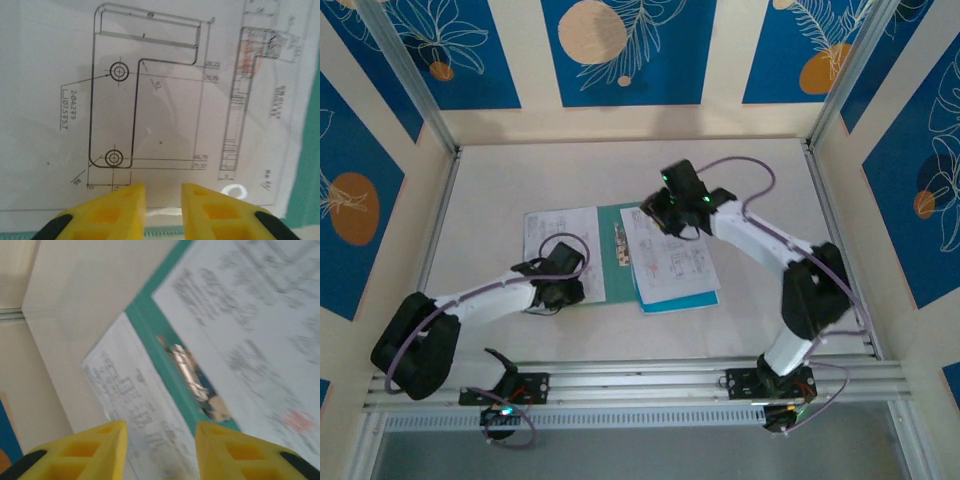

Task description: Put the files into the folder

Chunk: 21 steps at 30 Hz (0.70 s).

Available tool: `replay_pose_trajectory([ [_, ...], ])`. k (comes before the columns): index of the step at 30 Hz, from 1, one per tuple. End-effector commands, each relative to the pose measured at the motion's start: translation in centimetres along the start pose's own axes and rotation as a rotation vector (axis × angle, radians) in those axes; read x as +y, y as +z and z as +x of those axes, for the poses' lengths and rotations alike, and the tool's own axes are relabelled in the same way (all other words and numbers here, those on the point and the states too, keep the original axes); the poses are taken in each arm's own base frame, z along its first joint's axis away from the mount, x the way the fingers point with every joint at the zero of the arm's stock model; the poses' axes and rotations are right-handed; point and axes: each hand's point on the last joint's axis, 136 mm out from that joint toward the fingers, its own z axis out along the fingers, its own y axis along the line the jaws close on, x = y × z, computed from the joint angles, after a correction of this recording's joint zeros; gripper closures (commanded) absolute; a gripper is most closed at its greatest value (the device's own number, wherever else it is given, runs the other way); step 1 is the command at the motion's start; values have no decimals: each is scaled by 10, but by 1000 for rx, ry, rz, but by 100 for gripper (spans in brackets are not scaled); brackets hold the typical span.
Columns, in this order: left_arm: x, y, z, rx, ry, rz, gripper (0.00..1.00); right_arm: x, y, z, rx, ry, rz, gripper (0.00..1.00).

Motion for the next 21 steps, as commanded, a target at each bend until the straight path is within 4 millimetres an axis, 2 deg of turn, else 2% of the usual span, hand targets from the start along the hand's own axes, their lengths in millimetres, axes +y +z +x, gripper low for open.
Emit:
replay_pose_trajectory([
  [1, -19, -21, -4, 7, 14, 66, 74, -84, 4, 23, 30, 20, 191, 61],
  [3, -40, -24, 4, 25, 8, 140, 70, -109, 2, 33, 52, 39, 209, 62],
  [5, -64, -23, 18, 47, -6, 216, 67, -122, 2, 41, 76, 50, 208, 63],
  [10, -117, -18, 49, 62, -88, 395, 58, -134, 16, 49, 127, 91, 213, 65],
  [14, -153, -15, 61, 57, -137, 505, 57, -139, 31, 51, 166, 152, 216, 66],
  [16, -158, -10, 67, 60, -137, 490, 56, -143, 34, 51, 165, 176, 227, 66],
  [21, -147, 4, 78, 52, -168, 408, 54, -148, 40, 49, 166, 228, 242, 66],
])
